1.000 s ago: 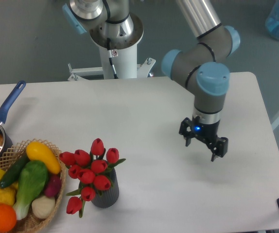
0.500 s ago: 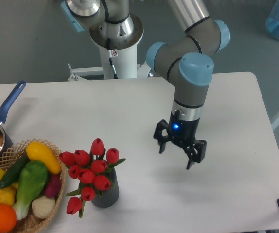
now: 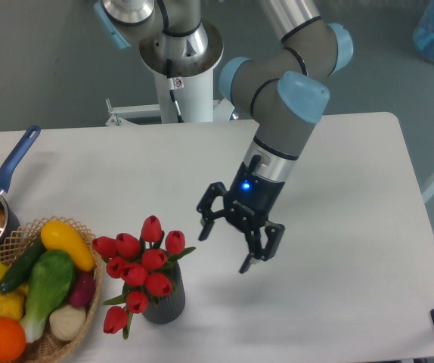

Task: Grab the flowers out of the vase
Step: 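Move the open gripper toward the red tulips in the black vase, then lower the gripper around the tulip stems and close it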

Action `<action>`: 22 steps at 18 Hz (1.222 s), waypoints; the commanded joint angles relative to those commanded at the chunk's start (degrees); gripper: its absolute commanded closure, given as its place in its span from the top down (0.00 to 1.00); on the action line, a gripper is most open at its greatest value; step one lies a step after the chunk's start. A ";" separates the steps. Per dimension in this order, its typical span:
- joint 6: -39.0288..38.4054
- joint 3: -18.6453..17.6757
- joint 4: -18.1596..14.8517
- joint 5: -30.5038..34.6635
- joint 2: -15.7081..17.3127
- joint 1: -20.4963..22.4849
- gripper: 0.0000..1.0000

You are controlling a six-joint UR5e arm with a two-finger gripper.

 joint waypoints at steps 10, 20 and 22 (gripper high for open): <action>-1.93 -0.44 0.00 -4.06 -1.32 -2.82 1.00; -1.84 -0.09 0.79 -8.19 -3.08 -3.08 0.17; -1.85 -0.09 0.79 -8.19 -3.08 -3.08 0.04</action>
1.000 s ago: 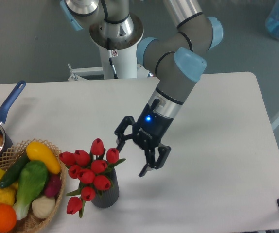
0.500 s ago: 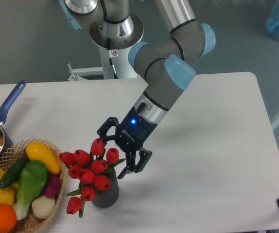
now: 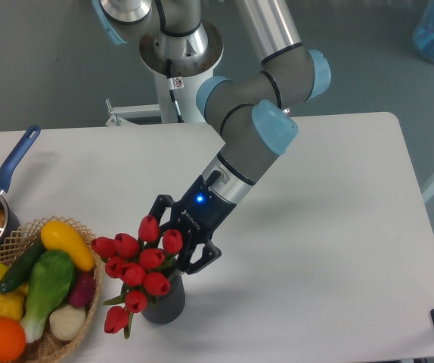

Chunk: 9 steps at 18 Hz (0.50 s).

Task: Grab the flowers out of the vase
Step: 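Lower the gripper around the tulip stems and close it, then lift the gripped tulips up out of the black vase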

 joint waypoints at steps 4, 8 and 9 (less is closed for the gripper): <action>0.00 0.00 0.09 -0.09 0.00 0.17 0.00; -0.18 0.00 0.00 -3.33 0.44 1.49 0.00; -0.26 0.00 0.00 -4.38 0.61 1.84 0.00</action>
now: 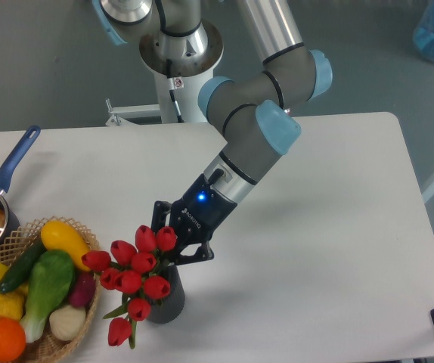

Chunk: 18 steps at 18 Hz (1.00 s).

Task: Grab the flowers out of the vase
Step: 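Lift the gripped tulips up out of the black vase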

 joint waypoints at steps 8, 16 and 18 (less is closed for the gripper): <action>-6.76 1.32 -0.17 -4.05 4.66 2.02 0.00; -12.38 4.48 -0.09 -7.48 6.41 2.90 0.00; -13.79 5.44 -0.09 -8.35 6.77 3.60 0.00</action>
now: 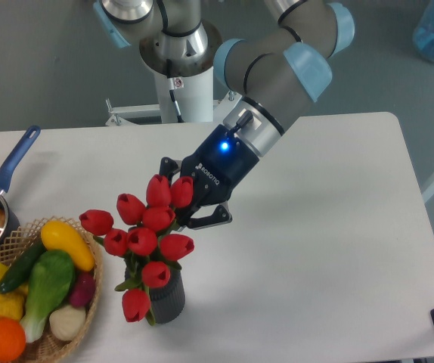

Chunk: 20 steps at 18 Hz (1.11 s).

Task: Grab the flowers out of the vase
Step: 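Lift the gripped tulips up out of the black vase, then carry the tulip bunch away from the vase, holding it aloft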

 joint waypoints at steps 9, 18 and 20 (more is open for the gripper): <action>-6.25 4.66 -0.09 -5.54 0.88 4.13 0.00; 8.21 3.36 -0.18 7.09 1.49 11.78 0.00; 10.71 2.73 -0.26 9.47 1.50 13.53 0.00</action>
